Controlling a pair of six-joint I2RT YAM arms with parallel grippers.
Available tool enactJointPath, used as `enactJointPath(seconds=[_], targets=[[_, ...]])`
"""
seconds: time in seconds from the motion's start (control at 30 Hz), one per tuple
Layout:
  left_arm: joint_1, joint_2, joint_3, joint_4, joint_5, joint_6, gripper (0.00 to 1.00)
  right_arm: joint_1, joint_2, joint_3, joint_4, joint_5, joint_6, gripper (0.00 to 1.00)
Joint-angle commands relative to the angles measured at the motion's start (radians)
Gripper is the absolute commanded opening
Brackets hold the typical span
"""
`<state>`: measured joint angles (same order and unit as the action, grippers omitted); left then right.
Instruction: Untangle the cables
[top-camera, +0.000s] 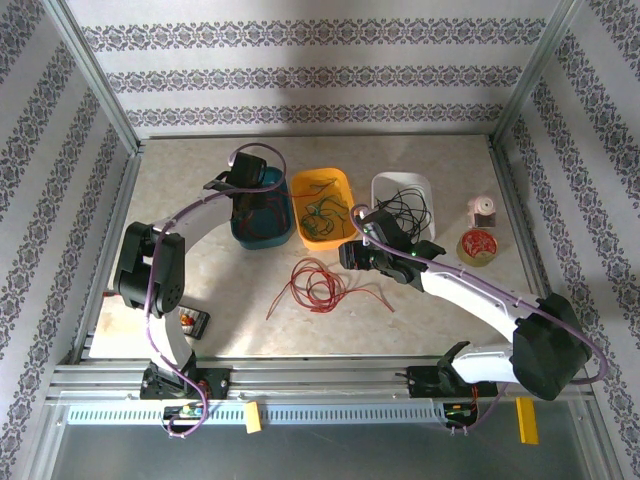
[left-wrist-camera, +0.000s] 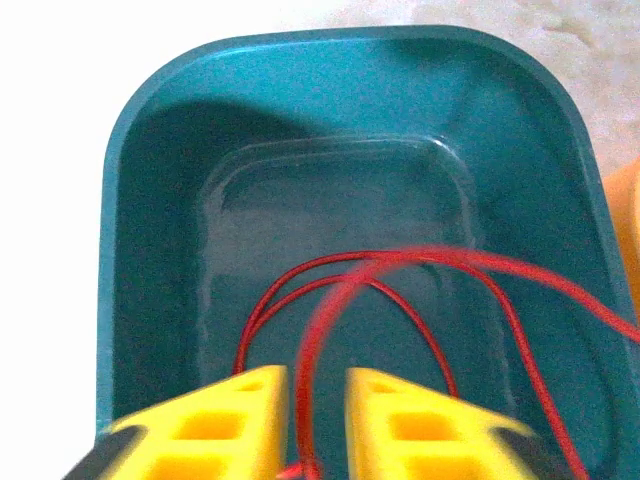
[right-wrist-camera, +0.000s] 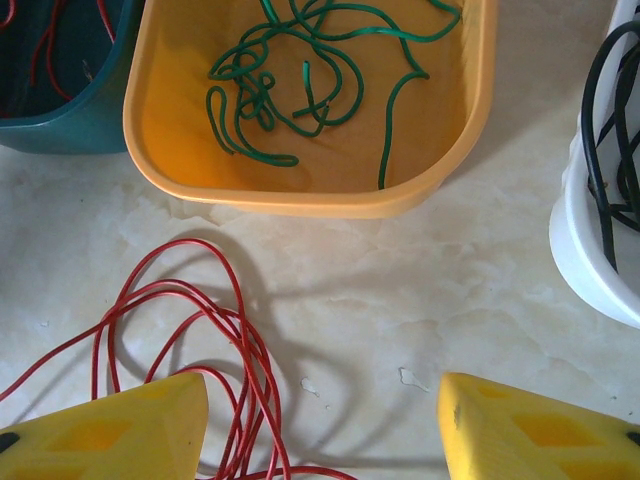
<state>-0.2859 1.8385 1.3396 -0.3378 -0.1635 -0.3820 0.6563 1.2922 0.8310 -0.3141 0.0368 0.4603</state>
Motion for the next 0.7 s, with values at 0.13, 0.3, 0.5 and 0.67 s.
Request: enactJointPath(seconds=[0.13,0.3,0.5,0.67], targets=[[-0.016,-0.072,0.051,-0.029,0.000,0.017,0.67,-0.004,0.012,-0.015,-0.009,0.004,0.023,0.62],[-0.029,-0.146,0.076,-0.021,-0.035,0.052,0.81,0.001,0.014,-0.014,-0.005,0.004,0.023,0.62],[-0.053,-0.259,0.078,-0.011,-0.046,0.075,0.86,0.006,0.015,-0.012,0.002,0.009,0.022,0.62],[-0.165,-0.379,-0.011,0.011,-0.024,0.116,0.88,0.013,0.029,0.005,-0.003,0.013,-0.002,0.63]])
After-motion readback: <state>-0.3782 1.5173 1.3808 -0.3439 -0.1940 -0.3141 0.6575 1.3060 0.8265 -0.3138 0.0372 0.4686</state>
